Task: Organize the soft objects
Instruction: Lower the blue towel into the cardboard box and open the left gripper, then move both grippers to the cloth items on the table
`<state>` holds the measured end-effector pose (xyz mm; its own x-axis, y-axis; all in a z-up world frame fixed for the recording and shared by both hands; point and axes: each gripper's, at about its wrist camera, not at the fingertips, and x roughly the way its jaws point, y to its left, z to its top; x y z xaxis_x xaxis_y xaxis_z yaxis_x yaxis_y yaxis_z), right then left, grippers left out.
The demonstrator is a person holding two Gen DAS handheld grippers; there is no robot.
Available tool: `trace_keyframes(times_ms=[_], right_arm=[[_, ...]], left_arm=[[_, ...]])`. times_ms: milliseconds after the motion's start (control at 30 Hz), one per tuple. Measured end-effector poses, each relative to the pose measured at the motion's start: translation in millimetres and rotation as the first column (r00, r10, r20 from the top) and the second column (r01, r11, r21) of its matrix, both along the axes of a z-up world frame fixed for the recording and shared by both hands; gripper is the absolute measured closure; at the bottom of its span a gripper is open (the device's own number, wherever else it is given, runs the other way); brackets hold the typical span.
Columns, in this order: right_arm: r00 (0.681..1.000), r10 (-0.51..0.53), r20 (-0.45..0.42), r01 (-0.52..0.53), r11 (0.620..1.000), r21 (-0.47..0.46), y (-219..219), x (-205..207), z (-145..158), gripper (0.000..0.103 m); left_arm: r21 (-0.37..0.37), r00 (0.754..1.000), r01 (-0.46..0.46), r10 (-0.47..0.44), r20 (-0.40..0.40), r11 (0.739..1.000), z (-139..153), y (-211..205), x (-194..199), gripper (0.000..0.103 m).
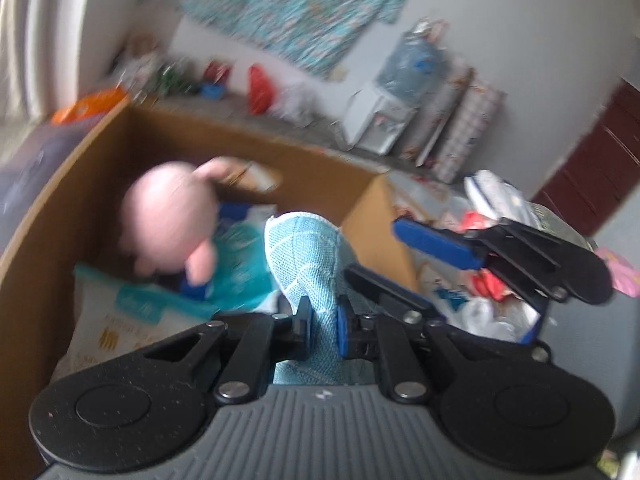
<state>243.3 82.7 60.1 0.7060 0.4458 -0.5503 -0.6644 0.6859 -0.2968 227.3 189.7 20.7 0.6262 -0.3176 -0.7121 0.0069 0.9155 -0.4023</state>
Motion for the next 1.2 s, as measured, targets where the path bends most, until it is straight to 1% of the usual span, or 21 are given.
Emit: trace_keyframes(times_ms=[33,100,133,200,333,367,467,567,633,667,700,733,767,833,867,900,933,1067,1133,1167,1200], right_arm=[[1.000,0.002,0.016,-0.001,1.000,-0.019,11.7,-3.0,-3.2,0.066],[1.000,0.003,0.020,-0.003,1.000,-0.012,17.9,-10.8,-2.9,0.066],[1.000,-0.001,0.014,0.001,1.000,0.000,16.6,-12.6,-1.3,0.066],[1.000,-0.023,0.009,0.023,1.000,0.019,9.8,-12.0,3.3,0.066],[0.997,-0.064,-0.042,0.068,0.993,0.100,-27.9,-10.7,12.0,0.066],[0.995,-0.073,-0.061,0.080,0.989,0.123,-33.8,-11.4,15.2,0.066],[0.990,-0.096,-0.102,0.112,0.980,0.165,-67.0,-9.7,15.7,0.066],[0.988,-0.111,-0.109,0.129,0.975,0.179,-85.1,-11.5,15.0,0.066],[0.987,-0.119,-0.112,0.139,0.972,0.190,-94.3,-12.5,14.0,0.066],[0.985,-0.123,-0.118,0.144,0.969,0.200,-100.2,-12.4,13.3,0.065],[0.984,-0.126,-0.124,0.150,0.966,0.210,-105.4,-14.5,13.0,0.065],[0.983,-0.132,-0.128,0.158,0.963,0.219,-110.9,-16.5,13.2,0.065],[0.981,-0.141,-0.132,0.168,0.959,0.226,-115.3,-18.4,12.9,0.065],[0.978,-0.156,-0.139,0.186,0.952,0.242,-127.6,-24.0,13.0,0.064],[0.976,-0.163,-0.144,0.195,0.948,0.253,-135.1,-27.9,13.6,0.064],[0.974,-0.167,-0.150,0.203,0.942,0.267,-142.8,-31.6,15.4,0.064],[0.973,-0.172,-0.156,0.211,0.936,0.282,-150.2,-35.3,18.0,0.063],[0.965,-0.207,-0.161,0.252,0.906,0.341,-186.4,-57.4,27.8,0.057],[0.959,-0.234,-0.163,0.280,0.882,0.380,-207.2,-72.8,34.3,0.051],[0.955,-0.249,-0.162,0.294,0.868,0.401,-219.3,-81.7,38.0,0.049],[0.950,-0.268,-0.161,0.312,0.851,0.423,-233.4,-92.7,42.1,0.043]], left_arm=[[0.000,0.999,-0.024,0.024,-0.026,1.000,-5.6,7.1,5.2,0.090],[0.080,0.996,-0.050,0.056,-0.068,0.996,-11.8,11.9,12.0,0.090],[0.101,0.994,-0.053,0.062,-0.086,0.993,-13.7,14.5,13.7,0.090],[0.112,0.991,-0.035,0.049,-0.122,0.993,-17.6,17.1,11.6,0.090],[0.193,0.986,-0.004,0.036,-0.163,0.981,-21.5,7.7,8.4,0.089],[0.230,0.985,0.005,0.035,-0.169,0.973,-23.1,3.8,7.5,0.089],[0.355,0.981,0.038,0.033,-0.190,0.934,-31.5,-8.7,2.6,0.089],[0.471,0.973,0.103,0.010,-0.230,0.876,-43.6,-26.5,5.0,0.088],[0.528,0.963,0.151,-0.003,-0.270,0.836,-55.2,-35.2,7.0,0.087],[0.545,0.957,0.173,-0.009,-0.290,0.820,-60.6,-38.9,7.1,0.087],[0.562,0.958,0.180,-0.013,-0.288,0.807,-60.5,-42.2,5.5,0.087],[0.562,0.958,0.178,-0.012,-0.287,0.808,-58.1,-43.2,4.3,0.085],[0.543,0.958,0.166,-0.004,-0.286,0.823,-55.3,-41.5,2.6,0.082],[0.496,0.958,0.152,-0.004,-0.288,0.855,-49.0,-37.0,-0.7,0.061],[0.476,0.960,0.144,-0.006,-0.280,0.868,-44.5,-35.1,-3.2,0.055],[0.463,0.963,0.136,-0.007,-0.270,0.876,-40.6,-34.8,-6.8,0.044],[0.460,0.966,0.126,-0.004,-0.257,0.879,-34.7,-34.9,-11.3,0.039],[0.486,0.983,0.100,-0.009,-0.185,0.868,-6.0,-43.3,-26.4,0.036],[0.490,0.991,0.070,-0.004,-0.134,0.869,10.6,-45.7,-35.7,0.031],[0.492,0.995,0.047,0.004,-0.102,0.870,20.7,-46.3,-43.3,0.031],[0.492,0.998,0.018,0.012,-0.059,0.871,31.6,-48.1,-51.3,0.031]])
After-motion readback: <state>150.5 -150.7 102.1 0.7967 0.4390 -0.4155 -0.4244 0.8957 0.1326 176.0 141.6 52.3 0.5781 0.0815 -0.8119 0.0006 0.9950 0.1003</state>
